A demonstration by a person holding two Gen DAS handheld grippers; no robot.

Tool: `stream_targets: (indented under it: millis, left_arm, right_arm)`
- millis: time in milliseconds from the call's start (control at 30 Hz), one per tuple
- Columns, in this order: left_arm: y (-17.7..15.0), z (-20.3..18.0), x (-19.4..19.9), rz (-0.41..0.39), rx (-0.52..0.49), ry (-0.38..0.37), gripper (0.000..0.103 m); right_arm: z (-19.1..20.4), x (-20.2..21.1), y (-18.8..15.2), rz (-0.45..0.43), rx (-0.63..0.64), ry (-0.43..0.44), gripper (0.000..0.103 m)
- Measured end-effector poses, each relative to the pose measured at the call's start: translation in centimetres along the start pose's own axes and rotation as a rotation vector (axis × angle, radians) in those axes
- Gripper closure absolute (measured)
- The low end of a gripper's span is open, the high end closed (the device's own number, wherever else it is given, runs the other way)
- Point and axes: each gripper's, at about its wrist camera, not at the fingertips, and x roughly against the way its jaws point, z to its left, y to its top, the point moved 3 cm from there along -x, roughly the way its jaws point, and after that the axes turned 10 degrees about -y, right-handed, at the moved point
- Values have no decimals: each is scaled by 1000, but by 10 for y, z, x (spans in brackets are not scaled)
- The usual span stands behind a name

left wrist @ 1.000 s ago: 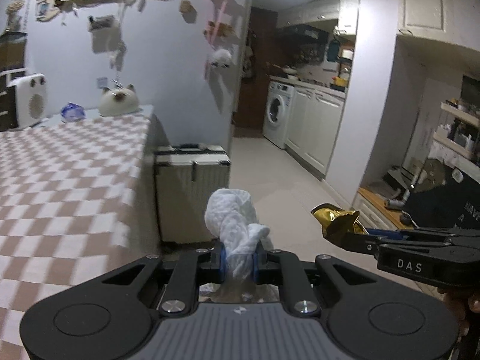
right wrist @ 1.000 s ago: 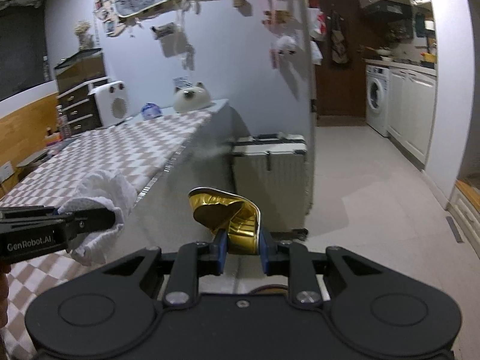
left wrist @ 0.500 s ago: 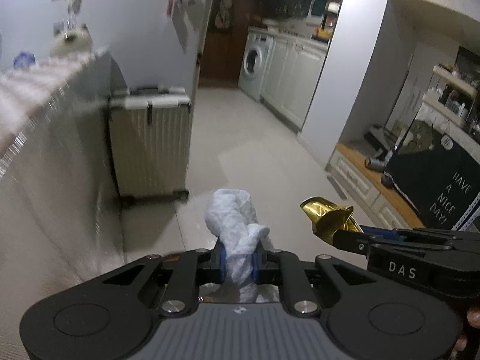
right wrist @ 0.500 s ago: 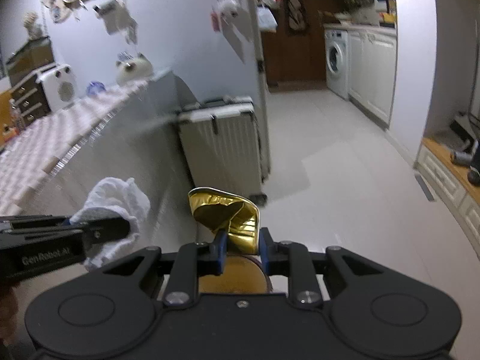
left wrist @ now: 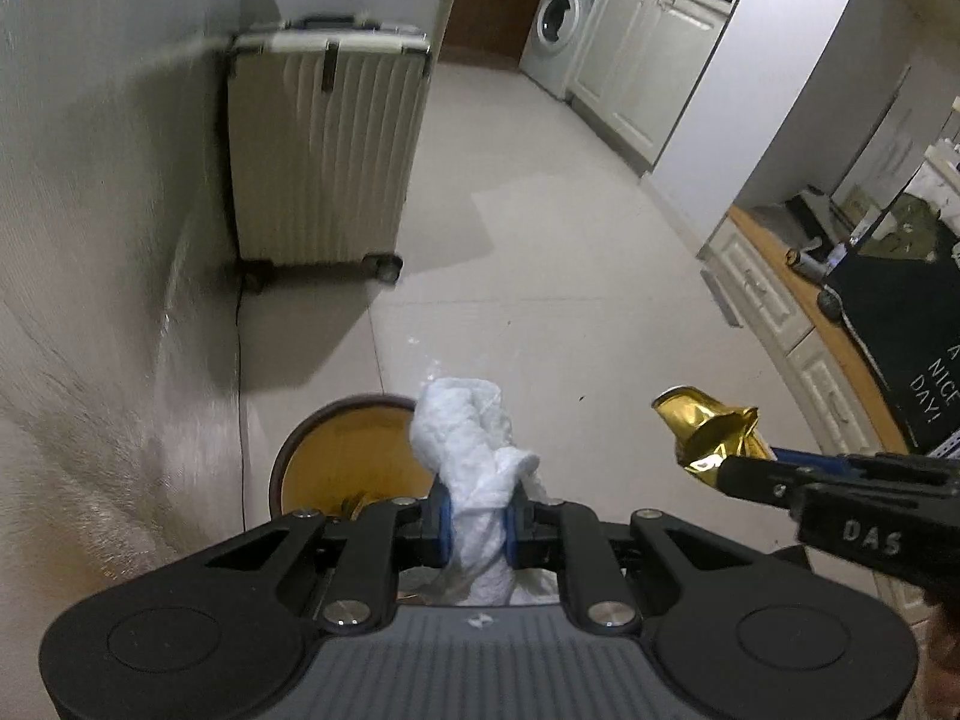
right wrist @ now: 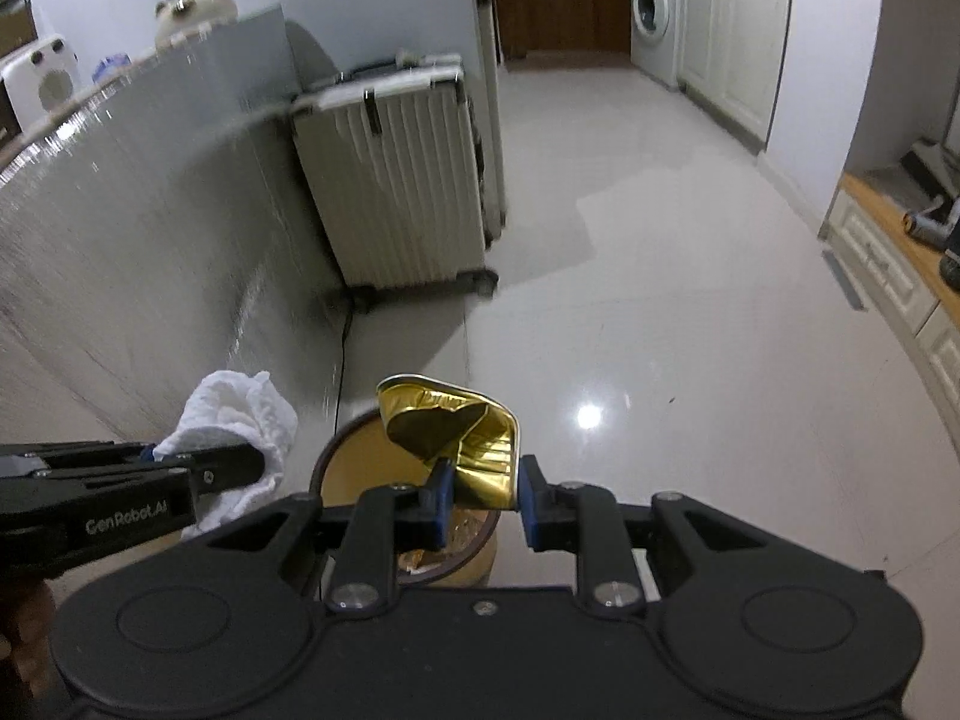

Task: Collect trash
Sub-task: 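Carry the white tissue and gold wrapper over the trash bin with both grippers, then open both grippers to drop the tissue and wrapper into the bin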

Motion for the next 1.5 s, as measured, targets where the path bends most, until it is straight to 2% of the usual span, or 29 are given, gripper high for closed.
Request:
stream_targets:
  millis: [233, 500, 633, 667, 700, 733, 833, 933, 1067, 1233, 1300, 1400, 1500]
  left_arm:
    - [-17, 65, -62, 71, 86, 22, 86]
    - [-36, 96, -128, 151, 147, 6, 86]
    - [-38, 106, -148, 157, 160, 26, 81]
    - [-38, 109, -152, 155, 158, 31, 78]
    - [-38, 111, -155, 152, 156, 39, 68]
    - [-37, 114, -157, 149, 156, 44, 61]
    - [-37, 122, -162, 152, 165, 39, 49]
    - [-40, 125, -161, 156, 161, 58, 47]
    - [-48, 126, -161, 210, 126, 107, 47]
    - [-56, 127, -160, 274, 107, 148, 37]
    - [-57, 129, -158, 282, 117, 159, 34]
    - [-56, 133, -151, 278, 138, 170, 29]
    - [-56, 135, -147, 275, 146, 181, 25]
  right_arm:
    - [24, -78, -11, 99, 14, 20, 80]
    - [54, -149, -23, 207, 7, 40, 80]
    - [60, -176, -29, 249, 8, 38, 80]
    - [61, -183, -30, 259, 3, 38, 80]
    - [62, -189, -31, 268, -3, 39, 80]
    - [62, -195, -32, 276, -9, 42, 80]
    - [64, -207, -35, 297, -26, 50, 80]
    - [68, -216, -36, 307, -25, 52, 80]
    - [76, -227, -36, 327, -23, 63, 80]
    - [86, -234, -36, 345, -9, 93, 79]
    - [88, -236, -38, 352, -5, 104, 78]
    - [87, -239, -41, 367, -4, 95, 69]
    - [83, -240, -45, 378, -7, 85, 69]
